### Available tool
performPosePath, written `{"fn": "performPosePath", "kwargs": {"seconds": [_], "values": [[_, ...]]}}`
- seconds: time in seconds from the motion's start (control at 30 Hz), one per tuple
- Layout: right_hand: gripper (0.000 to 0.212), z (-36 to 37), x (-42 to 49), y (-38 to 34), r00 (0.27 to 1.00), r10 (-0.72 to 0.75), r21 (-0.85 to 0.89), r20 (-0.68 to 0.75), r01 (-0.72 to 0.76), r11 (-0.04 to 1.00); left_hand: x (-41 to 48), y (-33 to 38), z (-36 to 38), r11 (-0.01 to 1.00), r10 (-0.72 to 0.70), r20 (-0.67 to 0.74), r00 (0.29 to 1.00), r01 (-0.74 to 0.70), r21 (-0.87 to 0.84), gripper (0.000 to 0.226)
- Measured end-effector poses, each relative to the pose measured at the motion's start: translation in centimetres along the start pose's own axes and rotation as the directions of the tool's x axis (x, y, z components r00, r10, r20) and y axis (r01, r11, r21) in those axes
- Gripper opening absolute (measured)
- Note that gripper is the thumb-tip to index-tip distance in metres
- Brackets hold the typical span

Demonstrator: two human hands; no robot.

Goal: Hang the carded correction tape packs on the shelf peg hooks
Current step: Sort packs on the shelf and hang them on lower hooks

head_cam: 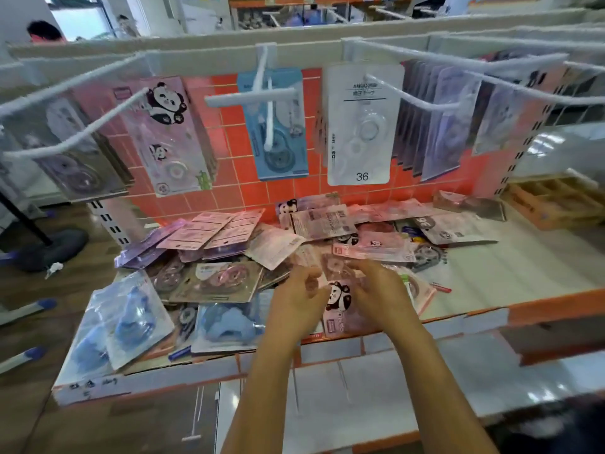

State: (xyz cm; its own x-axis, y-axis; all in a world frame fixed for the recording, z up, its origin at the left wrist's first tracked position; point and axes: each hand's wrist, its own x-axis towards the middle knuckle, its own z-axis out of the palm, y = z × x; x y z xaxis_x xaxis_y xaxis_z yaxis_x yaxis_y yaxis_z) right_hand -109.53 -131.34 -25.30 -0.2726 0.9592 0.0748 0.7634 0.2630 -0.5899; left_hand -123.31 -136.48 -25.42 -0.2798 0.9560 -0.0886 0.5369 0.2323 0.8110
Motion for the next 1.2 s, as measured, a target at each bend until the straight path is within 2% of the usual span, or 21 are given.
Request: {"fn": "performPosePath", "kwargs": {"seconds": [0.1, 0.37, 0.6, 0.77, 0.93, 1.07, 1.2], "values": [[0.031, 0.0, 0.0, 1.2, 0.999, 0.001, -0.002, 0.04, -0.001, 1.0, -0.3, 0.1, 1.0, 0.997, -0.065, 0.017, 0.998, 0.064, 0.053, 0.036], [0.031, -0.3, 0.0, 2.7, 0.993, -0.053, -0.057, 0.105, 0.06, 0.997, -0.6, 0.6, 2.0, 0.987, -0.163, -0.048, 0.985, 0.164, 0.004, 0.035], [0.039, -0.8, 0.5, 3.3, 0.999, -0.028, -0.068, -0.036, 0.025, 0.997, -1.2, 1.4, 2.3, 0.967, -0.171, -0.117, 0.978, 0.144, -0.209, 0.029], [0.028, -1.8, 0.5, 3.4, 0.995, -0.006, -0.125, -0.099, -0.006, 0.992, -1.6, 1.9, 2.1, 0.923, -0.161, -0.117, 0.98, 0.107, -0.37, 0.022], [0.014, -3.7, 0.2, 2.8, 0.993, 0.009, -0.029, -0.114, -0.012, 0.999, -2.3, 2.0, 1.2, 0.893, -0.126, -0.081, 0.989, 0.077, -0.443, 0.033], [0.007, -5.4, -0.6, 1.7, 0.992, 0.003, 0.216, -0.126, 0.024, 0.976, -2.8, 2.0, 0.3, 0.901, -0.047, -0.079, 0.996, 0.008, -0.435, 0.032], [0.008, -5.3, -0.9, 0.6, 0.995, -0.03, 0.359, -0.1, 0.064, 0.931, -3.2, 1.9, -1.3, 0.875, -0.008, -0.093, 0.996, -0.038, -0.482, 0.042]]}}
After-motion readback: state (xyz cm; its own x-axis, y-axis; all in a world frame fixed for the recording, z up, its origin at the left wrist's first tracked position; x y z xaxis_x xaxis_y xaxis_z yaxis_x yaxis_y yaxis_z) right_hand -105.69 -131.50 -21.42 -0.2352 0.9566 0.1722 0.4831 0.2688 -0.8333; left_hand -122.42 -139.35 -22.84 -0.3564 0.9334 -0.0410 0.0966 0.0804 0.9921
